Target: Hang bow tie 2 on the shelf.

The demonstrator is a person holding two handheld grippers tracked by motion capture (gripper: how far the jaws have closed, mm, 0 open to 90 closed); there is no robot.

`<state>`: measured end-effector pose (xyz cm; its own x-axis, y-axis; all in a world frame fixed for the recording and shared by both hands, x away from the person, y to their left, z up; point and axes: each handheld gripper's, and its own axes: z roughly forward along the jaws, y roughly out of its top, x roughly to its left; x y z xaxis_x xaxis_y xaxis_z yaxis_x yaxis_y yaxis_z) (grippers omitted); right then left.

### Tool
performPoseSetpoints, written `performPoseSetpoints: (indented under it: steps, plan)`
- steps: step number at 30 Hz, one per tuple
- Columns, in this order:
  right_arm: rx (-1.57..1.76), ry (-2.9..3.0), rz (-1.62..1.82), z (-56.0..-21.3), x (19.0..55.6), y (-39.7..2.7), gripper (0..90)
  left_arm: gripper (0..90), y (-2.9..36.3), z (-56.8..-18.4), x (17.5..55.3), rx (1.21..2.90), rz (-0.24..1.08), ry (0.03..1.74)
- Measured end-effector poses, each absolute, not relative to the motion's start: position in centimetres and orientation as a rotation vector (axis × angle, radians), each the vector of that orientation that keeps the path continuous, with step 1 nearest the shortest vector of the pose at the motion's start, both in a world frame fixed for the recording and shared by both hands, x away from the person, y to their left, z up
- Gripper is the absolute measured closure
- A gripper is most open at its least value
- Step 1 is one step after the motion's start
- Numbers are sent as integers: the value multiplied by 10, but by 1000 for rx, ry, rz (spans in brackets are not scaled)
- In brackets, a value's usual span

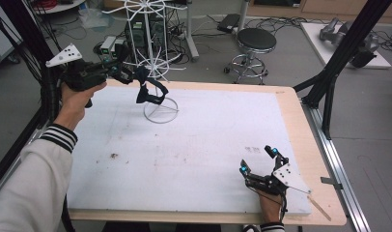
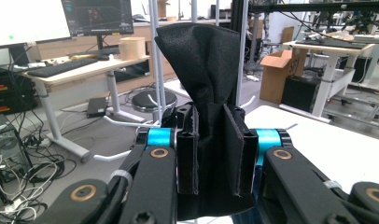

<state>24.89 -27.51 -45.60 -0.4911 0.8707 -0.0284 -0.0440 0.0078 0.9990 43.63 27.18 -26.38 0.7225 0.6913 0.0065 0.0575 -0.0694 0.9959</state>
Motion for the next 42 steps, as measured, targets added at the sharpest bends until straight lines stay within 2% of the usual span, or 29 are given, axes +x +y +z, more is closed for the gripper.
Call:
performPoseSetpoints:
  steps: [22,27,30,35,42]
  plan:
    - [877,1552,1578,-456,248,-275,37,752,252,-270,441,1638,553,625]
    - [878,1552,1578,-456,248,-275,37,692,250,-271,440,1647,574,638]
    - [877,1552,1578,-456,248,-275,37,688,251,-271,440,1642,570,637]
    - [872,1553,1577,-456,249,-275,37,607,252,-271,438,1629,564,643]
    - [872,1551,1577,-456,249,-275,37,360,255,-271,431,1601,598,631]
